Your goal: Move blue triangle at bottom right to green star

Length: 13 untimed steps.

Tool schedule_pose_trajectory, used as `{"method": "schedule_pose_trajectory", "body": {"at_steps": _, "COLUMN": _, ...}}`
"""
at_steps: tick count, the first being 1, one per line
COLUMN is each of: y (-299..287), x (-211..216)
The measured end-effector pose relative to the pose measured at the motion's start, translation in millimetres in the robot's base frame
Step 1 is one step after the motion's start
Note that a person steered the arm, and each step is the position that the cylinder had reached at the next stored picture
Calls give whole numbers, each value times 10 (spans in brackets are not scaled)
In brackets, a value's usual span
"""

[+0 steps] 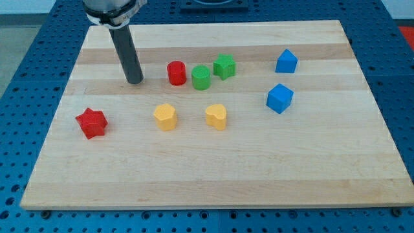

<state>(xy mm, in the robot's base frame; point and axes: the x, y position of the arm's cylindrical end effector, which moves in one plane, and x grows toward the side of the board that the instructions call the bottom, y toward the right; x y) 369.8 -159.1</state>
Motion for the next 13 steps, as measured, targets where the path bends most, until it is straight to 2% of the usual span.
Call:
{"method": "schedule_pose_trajectory", "body": {"at_steps": 3, "y": 794, "x": -28}}
{"method": "schedule_pose_trajectory", "body": {"at_steps": 4, "y": 861, "x": -40}}
{"method": "schedule_pose_trajectory", "body": {"at_steps": 5, "y": 478, "x": -63}}
{"method": "schedule_pose_trajectory", "body": {"at_steps": 6, "y": 267, "x": -299}}
{"method": "schedule_pose_trajectory", "body": {"at_steps": 7, "y": 528, "x": -672}}
{"method": "schedule_pose_trajectory", "body": {"at_steps": 8, "y": 1393, "x": -961}}
{"method": "schedule_pose_trajectory", "body": {"at_steps": 9, "y": 2606, "x": -1116}}
{"method": "schedule_pose_trajectory", "body": {"at_steps": 10, "y": 3581, "x": -956}}
{"method": "schedule_pose_trajectory", "body": {"at_steps": 11, "y": 3557, "x": -597}}
{"method": "schedule_pose_trajectory", "body": {"at_steps": 13, "y": 2613, "x": -149}}
